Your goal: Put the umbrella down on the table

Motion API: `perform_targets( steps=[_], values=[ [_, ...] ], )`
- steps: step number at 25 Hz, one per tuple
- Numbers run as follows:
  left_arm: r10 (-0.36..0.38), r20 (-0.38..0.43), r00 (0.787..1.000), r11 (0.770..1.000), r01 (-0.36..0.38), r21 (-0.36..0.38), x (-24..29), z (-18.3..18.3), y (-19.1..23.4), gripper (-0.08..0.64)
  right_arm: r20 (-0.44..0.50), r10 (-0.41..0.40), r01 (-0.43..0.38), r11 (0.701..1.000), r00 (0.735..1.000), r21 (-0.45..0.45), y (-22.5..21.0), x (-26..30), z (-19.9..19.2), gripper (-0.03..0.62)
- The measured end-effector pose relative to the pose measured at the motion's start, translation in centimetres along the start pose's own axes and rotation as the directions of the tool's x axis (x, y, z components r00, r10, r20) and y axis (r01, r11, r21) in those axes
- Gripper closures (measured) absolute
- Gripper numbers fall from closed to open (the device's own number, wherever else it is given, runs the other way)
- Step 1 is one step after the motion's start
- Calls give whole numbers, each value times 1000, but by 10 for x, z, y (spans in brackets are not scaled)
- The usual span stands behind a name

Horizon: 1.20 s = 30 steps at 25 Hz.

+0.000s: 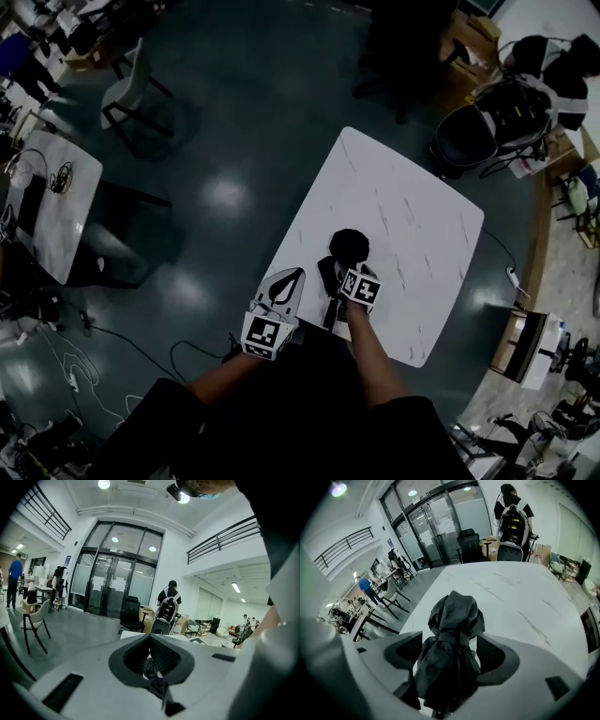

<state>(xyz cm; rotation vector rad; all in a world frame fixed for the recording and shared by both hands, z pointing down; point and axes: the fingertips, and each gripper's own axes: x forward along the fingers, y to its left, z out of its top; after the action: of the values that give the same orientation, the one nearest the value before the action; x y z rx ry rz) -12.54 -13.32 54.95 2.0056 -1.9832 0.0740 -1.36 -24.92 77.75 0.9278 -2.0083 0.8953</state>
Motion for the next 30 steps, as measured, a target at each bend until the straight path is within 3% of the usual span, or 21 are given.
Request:
perform_targets(
  steps=[5,11,18,21,25,30],
  values=[
    [-79,26,997,997,78,22,-9,3,-18,554,131,12,-17,999,991,34,9,-49,13,230],
    [-182,43,982,983,182,21,-17,4,-42,552,312,51,-50,999,949,-9,39,-126,28,235],
    [-284,73,956,959,281,43,-22,20,-69,554,476,69,-48,997,877,-57,65,-218,27,364],
    [-306,71,949,952,303,48,-25,22,-81,554,505,127,-94,991,854,-91,74,-238,21,540],
    [-343,72,937,938,338,74,-32,22,-111,554,569,130,-104,992,812,-78,68,-273,14,572],
    [-367,72,927,927,358,111,-35,25,-159,554,642,72,12,992,764,-125,52,-320,7,572]
  ],
)
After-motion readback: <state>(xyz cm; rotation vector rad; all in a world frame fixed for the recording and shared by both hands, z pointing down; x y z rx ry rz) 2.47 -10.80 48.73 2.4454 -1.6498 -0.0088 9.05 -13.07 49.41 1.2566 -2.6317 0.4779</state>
